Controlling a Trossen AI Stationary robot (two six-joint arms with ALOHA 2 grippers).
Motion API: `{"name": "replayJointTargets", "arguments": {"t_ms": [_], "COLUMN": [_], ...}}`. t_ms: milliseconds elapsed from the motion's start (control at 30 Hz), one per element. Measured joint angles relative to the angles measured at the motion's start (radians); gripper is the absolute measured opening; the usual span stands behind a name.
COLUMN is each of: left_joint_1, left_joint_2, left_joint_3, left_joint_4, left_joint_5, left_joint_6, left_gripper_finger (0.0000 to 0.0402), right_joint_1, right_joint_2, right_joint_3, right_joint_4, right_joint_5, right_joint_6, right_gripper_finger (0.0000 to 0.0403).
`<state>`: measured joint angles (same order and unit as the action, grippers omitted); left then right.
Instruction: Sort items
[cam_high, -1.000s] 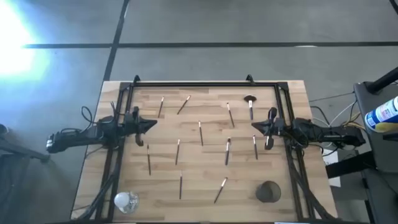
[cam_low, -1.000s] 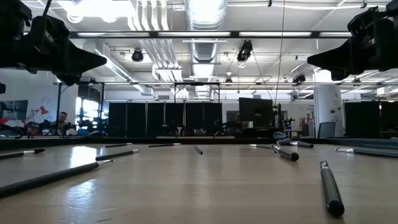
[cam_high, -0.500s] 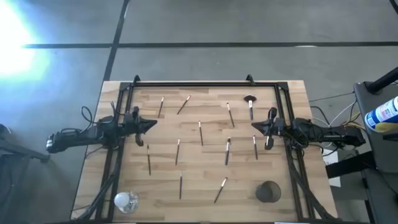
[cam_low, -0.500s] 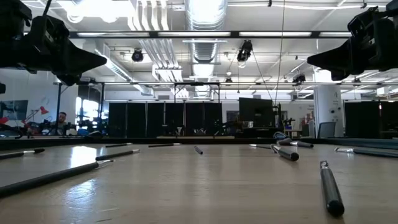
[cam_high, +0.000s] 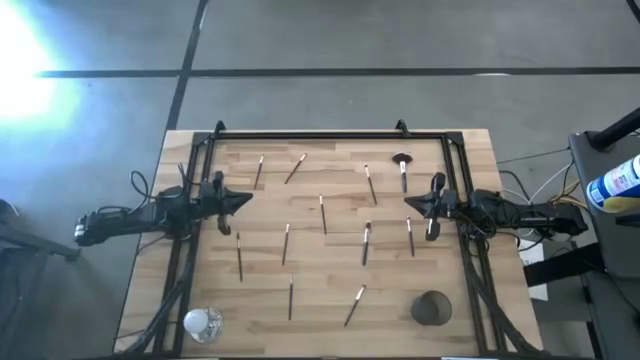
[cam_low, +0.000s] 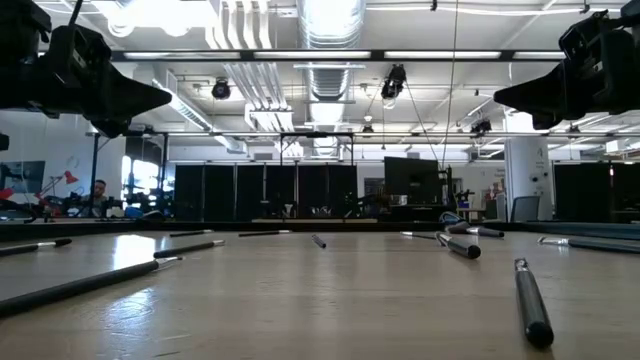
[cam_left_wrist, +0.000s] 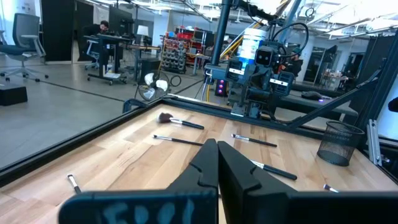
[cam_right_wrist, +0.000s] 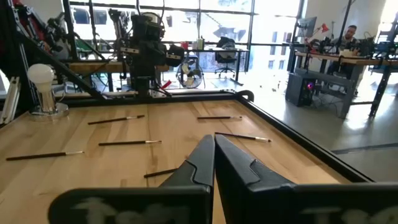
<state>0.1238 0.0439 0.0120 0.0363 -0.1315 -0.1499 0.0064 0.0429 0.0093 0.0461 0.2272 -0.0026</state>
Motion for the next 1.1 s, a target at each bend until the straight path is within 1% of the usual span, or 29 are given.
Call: {"name": "replayJointTargets", "arguments": {"t_ms": [100,200,233,433,700,767,900,967,1100], "left_joint_1": [0.0,0.0,0.0,0.0,0.0,-0.001,-0.001,-0.001,-0.001], "left_joint_2": [0.0,0.0,0.0,0.0,0.0,0.0,0.0,0.0,0.0], "left_joint_3": [0.0,0.0,0.0,0.0,0.0,0.0,0.0,0.0,0.0], "left_joint_4": [0.0,0.0,0.0,0.0,0.024,0.023,0.033,0.057,0.065], "left_joint_5": [0.0,0.0,0.0,0.0,-0.001,0.006,0.01,0.01,0.01], "left_joint_6": [0.0,0.0,0.0,0.0,-0.002,-0.029,-0.136,-0.134,-0.086], "left_gripper_finger": [0.0,0.0,0.0,0.0,0.0,0.0,0.0,0.0,0.0], "right_joint_1": [0.0,-0.001,-0.001,0.0,0.0,0.0,0.002,0.002,0.002], "right_joint_2": [0.0,0.0,0.0,0.0,0.0,0.001,0.082,0.158,0.353], "right_joint_3": [0.0,0.0,0.0,0.0,0.001,0.005,0.062,0.114,0.227], "right_joint_4": [0.002,0.043,0.067,0.18,0.313,0.294,0.166,0.101,-0.039], "right_joint_5": [0.007,0.086,0.09,0.087,0.089,0.096,0.219,0.248,0.252], "right_joint_6": [-0.004,-0.047,-0.043,0.174,0.21,0.229,0.268,0.311,0.426], "right_gripper_finger": [0.0008,0.0008,0.0009,0.0008,0.0008,0.0008,0.0008,0.0008,0.0008]}}
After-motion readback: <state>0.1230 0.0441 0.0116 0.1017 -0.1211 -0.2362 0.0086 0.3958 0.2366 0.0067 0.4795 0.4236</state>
